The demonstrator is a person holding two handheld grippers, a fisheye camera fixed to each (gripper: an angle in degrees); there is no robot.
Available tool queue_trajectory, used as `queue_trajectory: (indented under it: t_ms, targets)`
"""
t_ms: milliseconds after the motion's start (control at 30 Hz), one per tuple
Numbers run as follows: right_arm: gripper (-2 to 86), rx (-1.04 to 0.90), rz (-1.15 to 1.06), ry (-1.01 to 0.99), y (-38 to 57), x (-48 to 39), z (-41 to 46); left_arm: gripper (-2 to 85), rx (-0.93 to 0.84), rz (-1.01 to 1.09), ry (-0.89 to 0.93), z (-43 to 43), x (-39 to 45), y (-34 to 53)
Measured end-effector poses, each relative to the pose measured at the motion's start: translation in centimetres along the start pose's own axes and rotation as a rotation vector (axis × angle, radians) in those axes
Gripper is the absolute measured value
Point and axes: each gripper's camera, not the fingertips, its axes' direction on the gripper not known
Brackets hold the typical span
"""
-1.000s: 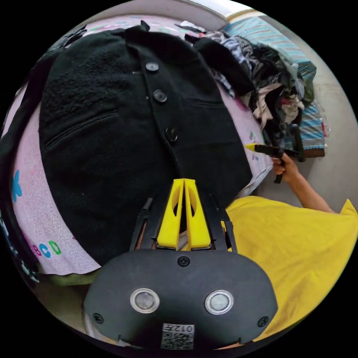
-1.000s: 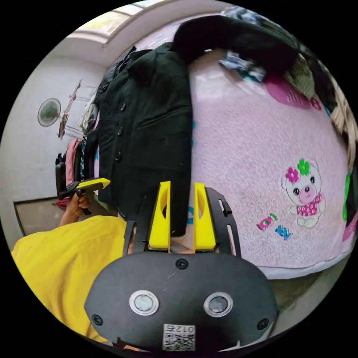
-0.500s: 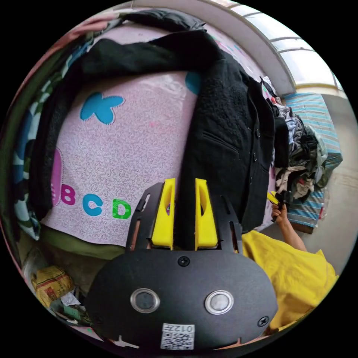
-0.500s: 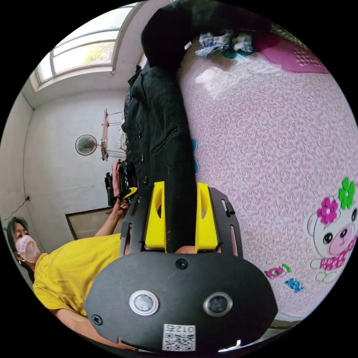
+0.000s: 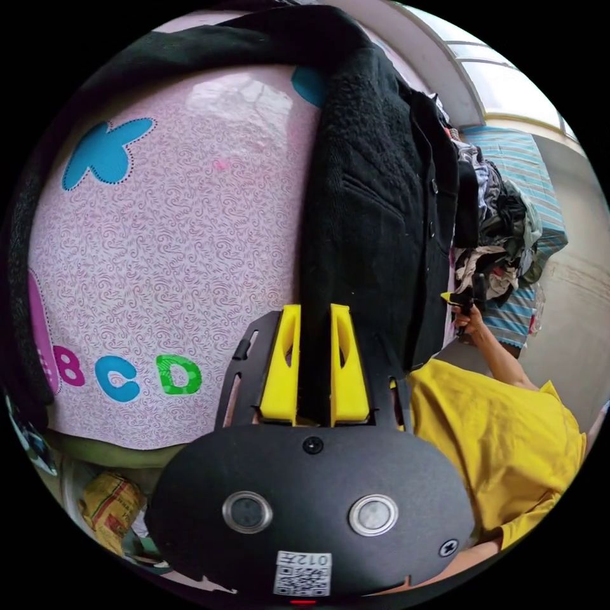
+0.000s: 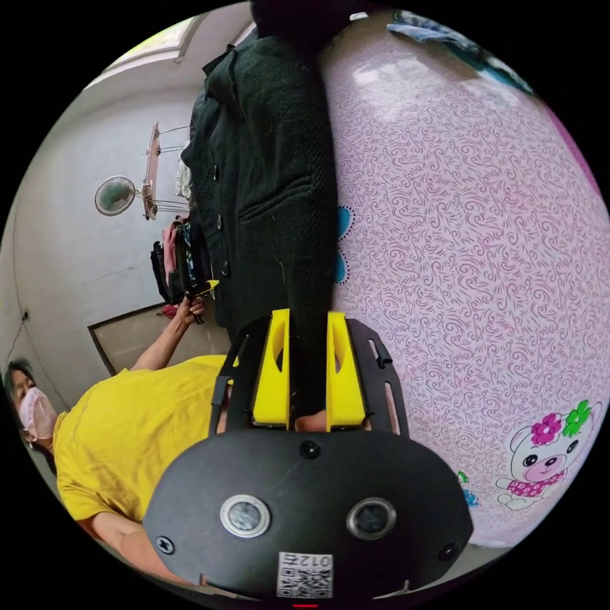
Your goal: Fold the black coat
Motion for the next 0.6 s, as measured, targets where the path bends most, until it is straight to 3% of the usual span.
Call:
queue_trajectory:
  t_ms: [300,467,600]
  targets:
    - [2.2,0.026,-0.050,0.132,0.2,-4.3,-3.9,2.4,-0.033,0.009,-0.122,-2.7,2.4,-0.7]
    - [1.8,0.054,-0.002,0.123,0.7,-5.7,-5.4,1.4,0.012,-0.052,0.020,-3.1,3.2,1.2]
    - [1.7,0.012,0.033,0.174,0.8,-6.3,-5.2,1.2,-0.019,-0.075,0.015,-2.7,3.7,2.1]
